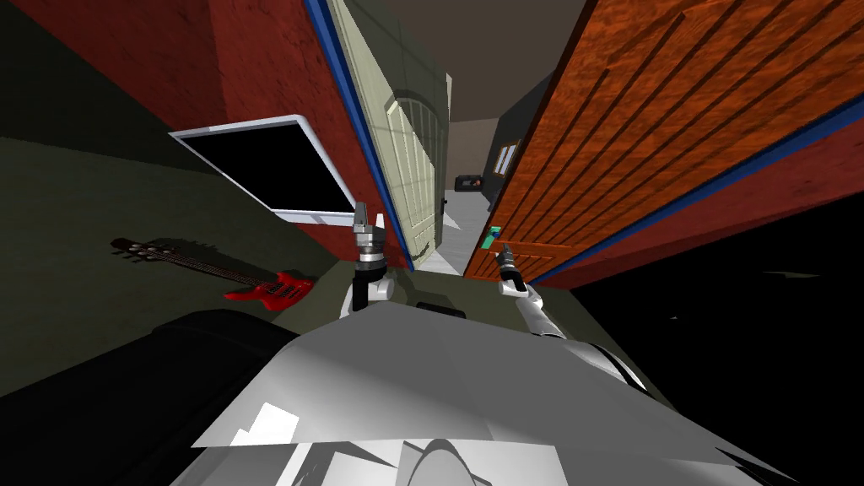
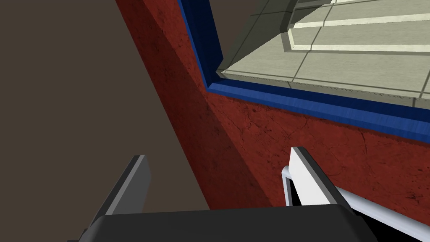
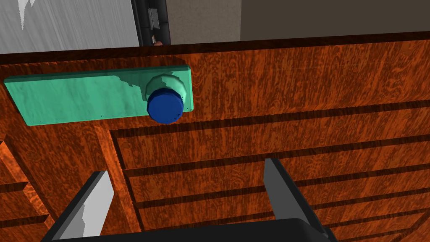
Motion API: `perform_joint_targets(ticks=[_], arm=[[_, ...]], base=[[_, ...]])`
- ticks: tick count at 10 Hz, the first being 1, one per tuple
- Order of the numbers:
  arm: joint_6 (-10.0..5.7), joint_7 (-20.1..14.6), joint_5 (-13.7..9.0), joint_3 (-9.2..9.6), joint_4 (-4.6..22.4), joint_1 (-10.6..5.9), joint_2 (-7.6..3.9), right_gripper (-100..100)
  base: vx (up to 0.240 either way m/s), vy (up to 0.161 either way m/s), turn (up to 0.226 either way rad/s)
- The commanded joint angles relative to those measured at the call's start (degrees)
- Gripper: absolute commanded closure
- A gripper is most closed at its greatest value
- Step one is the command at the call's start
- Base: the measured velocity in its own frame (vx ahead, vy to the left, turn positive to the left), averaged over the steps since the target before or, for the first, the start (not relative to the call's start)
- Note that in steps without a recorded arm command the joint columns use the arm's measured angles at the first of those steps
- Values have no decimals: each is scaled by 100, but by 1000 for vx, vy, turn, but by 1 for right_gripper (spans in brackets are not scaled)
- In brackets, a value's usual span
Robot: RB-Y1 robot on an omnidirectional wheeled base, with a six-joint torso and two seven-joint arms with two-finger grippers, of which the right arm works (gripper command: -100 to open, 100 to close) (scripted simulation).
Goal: Push the door open
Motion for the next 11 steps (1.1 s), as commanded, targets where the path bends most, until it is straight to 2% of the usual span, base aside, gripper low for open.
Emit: perform_joint_targets(ticks=[1,9,11], arm=[[-21,-24,-15,-7,204,-96,-29,-100],[-103,-153,-86,-29,1130,-538,-201,-100],[-105,-135,-85,-43,1082,-514,-186,-100]], base=[[-6,-101,143],[-8,-93,138],[60,-35,24]])
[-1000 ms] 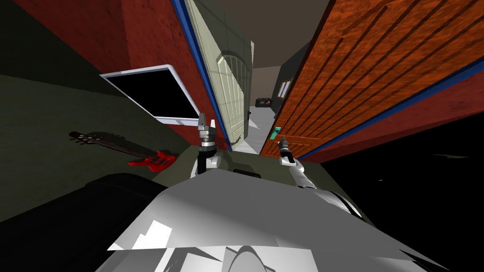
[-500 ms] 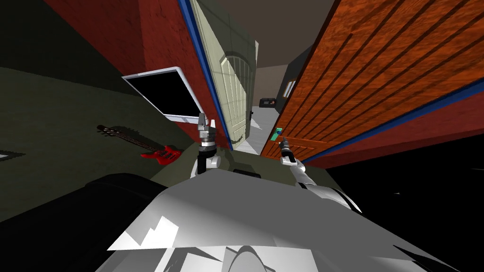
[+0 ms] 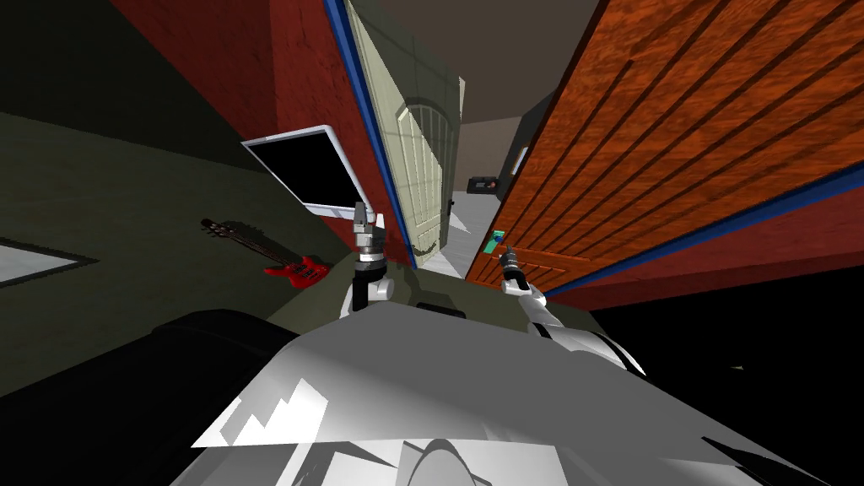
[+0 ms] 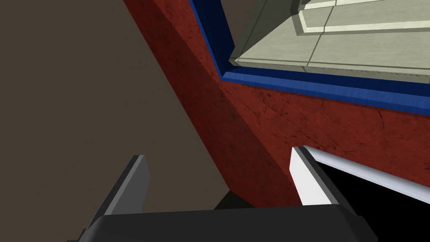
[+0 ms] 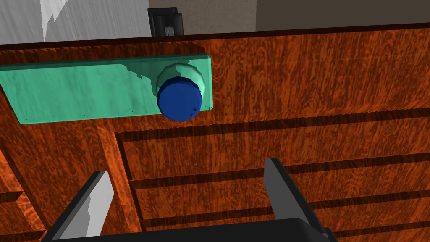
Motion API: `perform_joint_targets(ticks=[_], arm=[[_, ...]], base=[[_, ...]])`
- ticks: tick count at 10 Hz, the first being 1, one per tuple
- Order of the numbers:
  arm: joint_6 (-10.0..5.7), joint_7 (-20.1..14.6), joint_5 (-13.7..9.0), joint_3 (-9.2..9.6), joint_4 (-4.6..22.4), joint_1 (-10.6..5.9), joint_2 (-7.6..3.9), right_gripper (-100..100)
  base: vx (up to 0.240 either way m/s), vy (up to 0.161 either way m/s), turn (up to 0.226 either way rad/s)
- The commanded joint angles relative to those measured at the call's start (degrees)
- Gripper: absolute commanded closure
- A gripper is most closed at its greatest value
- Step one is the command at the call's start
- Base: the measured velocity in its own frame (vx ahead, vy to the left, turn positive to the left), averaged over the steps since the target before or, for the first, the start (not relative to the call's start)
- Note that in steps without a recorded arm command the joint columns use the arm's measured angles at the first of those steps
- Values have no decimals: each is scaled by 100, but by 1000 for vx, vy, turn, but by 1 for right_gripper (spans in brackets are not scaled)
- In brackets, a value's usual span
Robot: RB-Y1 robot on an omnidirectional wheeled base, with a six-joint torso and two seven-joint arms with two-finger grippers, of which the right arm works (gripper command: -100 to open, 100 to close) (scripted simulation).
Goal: Push the door open
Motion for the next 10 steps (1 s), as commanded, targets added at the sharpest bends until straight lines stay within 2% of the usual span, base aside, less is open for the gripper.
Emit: perform_joint_targets(ticks=[1,9,10], arm=[[-5,10,-4,-13,10,-6,3,-100],[-46,74,-26,-102,84,-13,30,-100],[-46,74,-26,-102,84,-13,30,100]], base=[[177,-15,29],[180,-37,24],[-9,1,-8]])
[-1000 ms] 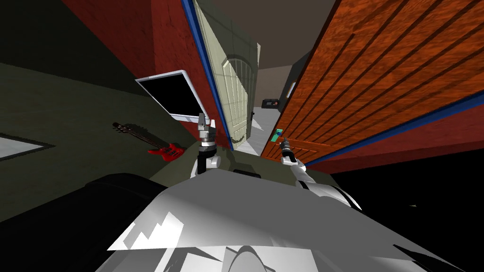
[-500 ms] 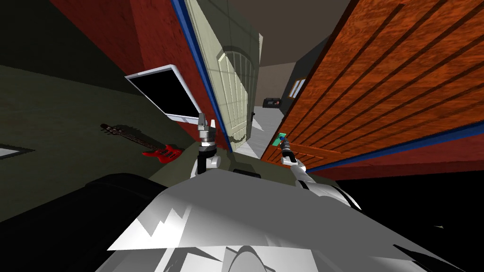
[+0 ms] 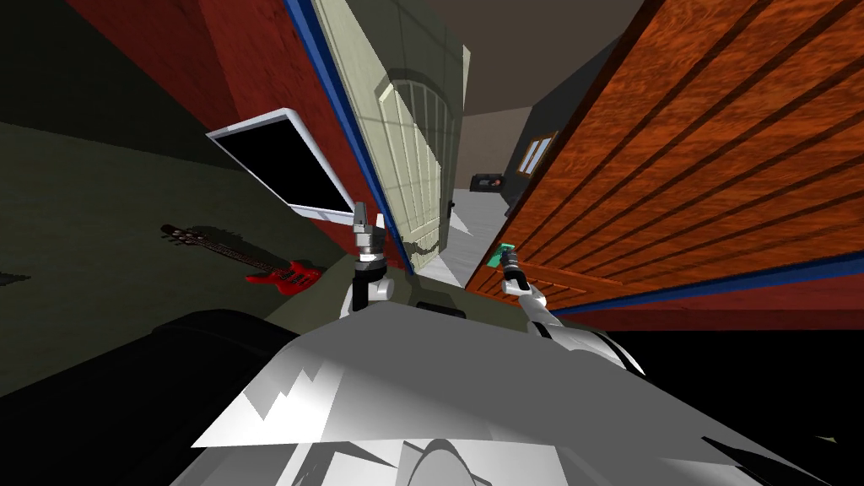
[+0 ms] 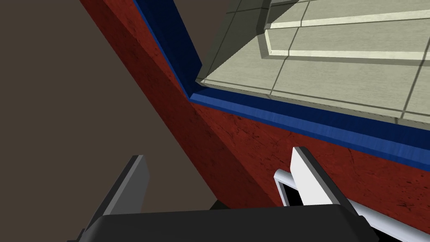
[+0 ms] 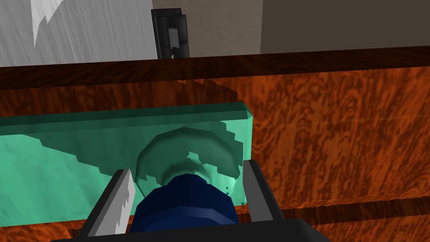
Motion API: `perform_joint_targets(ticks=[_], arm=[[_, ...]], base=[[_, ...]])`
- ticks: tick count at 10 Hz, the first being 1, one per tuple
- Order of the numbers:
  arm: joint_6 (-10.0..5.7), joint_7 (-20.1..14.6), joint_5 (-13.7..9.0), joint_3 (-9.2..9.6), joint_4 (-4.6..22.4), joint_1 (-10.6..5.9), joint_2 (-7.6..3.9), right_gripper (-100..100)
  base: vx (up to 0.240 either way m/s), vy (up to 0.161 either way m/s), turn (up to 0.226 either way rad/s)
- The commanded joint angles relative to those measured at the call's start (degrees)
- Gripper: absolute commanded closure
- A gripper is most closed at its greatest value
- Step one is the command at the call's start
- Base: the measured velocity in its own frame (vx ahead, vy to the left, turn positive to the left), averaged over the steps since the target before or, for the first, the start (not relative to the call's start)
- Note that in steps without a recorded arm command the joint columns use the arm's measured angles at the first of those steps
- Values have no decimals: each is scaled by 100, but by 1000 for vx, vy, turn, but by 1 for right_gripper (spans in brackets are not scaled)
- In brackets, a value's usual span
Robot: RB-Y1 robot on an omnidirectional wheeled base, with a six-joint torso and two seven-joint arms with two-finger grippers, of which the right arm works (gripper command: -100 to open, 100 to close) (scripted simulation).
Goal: Push the door open
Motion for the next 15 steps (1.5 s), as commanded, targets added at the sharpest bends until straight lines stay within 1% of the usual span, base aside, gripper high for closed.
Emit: perform_joint_targets(ticks=[1,5,6,8,9,11,12,15], arm=[[12,-1,1,4,13,16,7,100],[12,-1,1,4,13,16,7,100],[26,96,-21,-173,15,16,0,100],[35,188,-41,-342,19,28,1,100],[42,261,-57,-475,23,38,3,100],[51,351,-78,-640,27,49,4,100],[61,445,-99,-814,32,62,6,100],[76,603,-134,-1104,39,82,9,100]], base=[[-37,11,-3],[-6,1,3],[74,3,71],[120,10,59],[133,4,49],[113,-1,67],[137,18,81],[120,5,53]])
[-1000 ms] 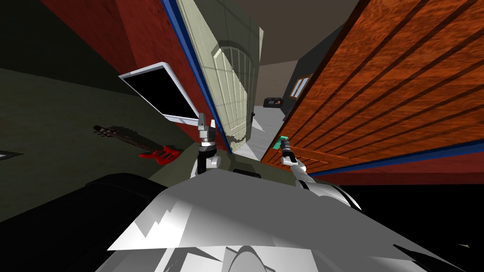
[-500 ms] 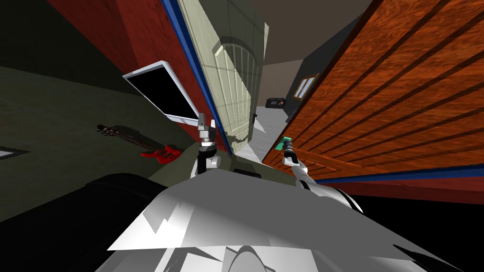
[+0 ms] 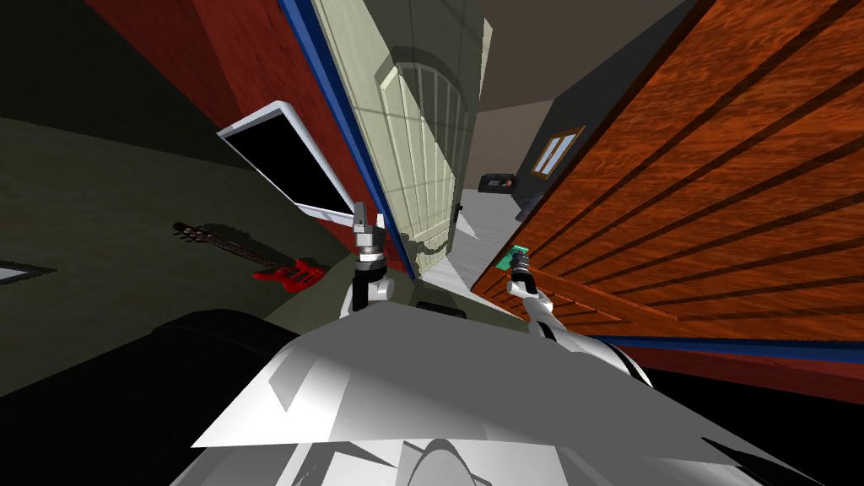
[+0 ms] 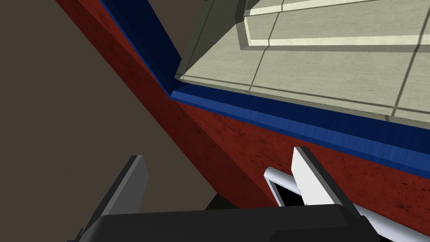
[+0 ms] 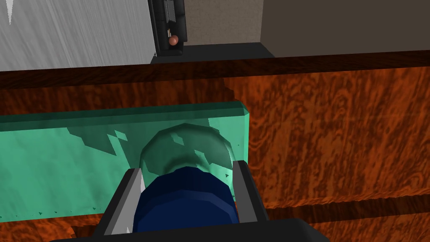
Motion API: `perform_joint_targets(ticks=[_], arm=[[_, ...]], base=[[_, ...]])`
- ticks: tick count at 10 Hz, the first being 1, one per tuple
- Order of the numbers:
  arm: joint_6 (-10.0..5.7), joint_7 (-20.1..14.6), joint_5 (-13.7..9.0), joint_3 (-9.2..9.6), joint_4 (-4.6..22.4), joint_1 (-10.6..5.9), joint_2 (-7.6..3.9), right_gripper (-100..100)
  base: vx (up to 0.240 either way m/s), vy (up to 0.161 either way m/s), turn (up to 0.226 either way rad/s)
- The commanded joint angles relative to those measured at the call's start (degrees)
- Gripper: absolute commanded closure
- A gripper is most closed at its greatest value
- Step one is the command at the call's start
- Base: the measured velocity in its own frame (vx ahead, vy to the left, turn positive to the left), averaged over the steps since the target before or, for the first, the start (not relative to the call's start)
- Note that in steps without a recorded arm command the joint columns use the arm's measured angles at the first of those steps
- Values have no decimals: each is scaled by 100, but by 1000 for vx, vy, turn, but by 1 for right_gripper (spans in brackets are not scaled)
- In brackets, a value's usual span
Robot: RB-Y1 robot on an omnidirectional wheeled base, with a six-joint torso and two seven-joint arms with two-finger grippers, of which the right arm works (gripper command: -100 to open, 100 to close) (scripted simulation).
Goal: Push the door open
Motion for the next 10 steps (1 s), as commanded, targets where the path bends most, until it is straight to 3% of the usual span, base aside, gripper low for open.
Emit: perform_joint_targets(ticks=[1,3,4,8,10], arm=[[-38,57,-22,-171,55,-20,-81,100],[-33,115,-35,-277,58,-13,-79,100],[-21,233,-62,-494,64,3,-77,100],[4,481,-117,-949,76,35,-72,100],[4,481,-117,-949,76,35,-72,100]], base=[[86,10,66],[79,-1,38],[85,-8,83],[116,-3,66],[45,-10,20]])
